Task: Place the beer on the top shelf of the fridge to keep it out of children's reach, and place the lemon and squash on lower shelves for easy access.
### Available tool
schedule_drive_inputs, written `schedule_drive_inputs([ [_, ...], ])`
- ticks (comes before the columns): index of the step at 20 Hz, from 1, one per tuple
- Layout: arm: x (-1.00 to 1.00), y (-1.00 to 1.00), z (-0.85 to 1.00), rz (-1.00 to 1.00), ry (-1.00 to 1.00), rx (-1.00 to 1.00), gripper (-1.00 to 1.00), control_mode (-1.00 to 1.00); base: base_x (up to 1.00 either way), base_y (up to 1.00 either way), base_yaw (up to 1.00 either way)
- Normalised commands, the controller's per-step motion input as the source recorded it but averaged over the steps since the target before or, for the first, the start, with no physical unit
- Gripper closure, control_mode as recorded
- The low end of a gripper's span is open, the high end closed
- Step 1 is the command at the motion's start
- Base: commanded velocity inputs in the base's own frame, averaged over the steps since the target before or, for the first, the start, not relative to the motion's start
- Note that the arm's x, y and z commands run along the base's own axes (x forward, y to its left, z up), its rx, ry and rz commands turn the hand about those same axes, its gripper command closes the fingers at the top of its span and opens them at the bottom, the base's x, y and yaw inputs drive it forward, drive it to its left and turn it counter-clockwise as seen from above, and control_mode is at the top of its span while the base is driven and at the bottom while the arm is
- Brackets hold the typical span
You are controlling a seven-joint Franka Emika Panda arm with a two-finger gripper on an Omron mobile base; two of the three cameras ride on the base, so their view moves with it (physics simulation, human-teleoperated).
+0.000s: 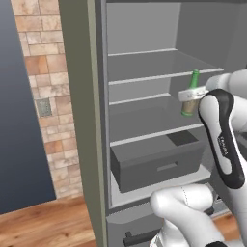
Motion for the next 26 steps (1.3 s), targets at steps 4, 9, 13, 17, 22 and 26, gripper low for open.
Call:
schedule_drive_inputs([
  [4,0.29,0.00,0.67,0.03,-0.22,0.00,1.00,-1.00,0.00,0.00,0.00],
  [9,0.44,0.00,0.62,0.00,-0.13,0.00,1.00,-1.00,0.00,0.00,0.00],
  [13,0.56,0.00,0.57,0.00,-0.04,0.00,1.00,-1.00,0.00,0.00,0.00],
  [17,0.53,0.00,0.46,0.00,0.00,-0.01,1.00,-1.00,0.00,0.00,0.00],
  [22,0.60,0.00,0.08,0.00,0.04,-0.03,1.00,-1.00,0.00,0.00,0.00],
  [26,0.65,0.01,-0.27,0.00,0.02,-0.04,1.00,-1.00,0.00,0.00,0.00],
])
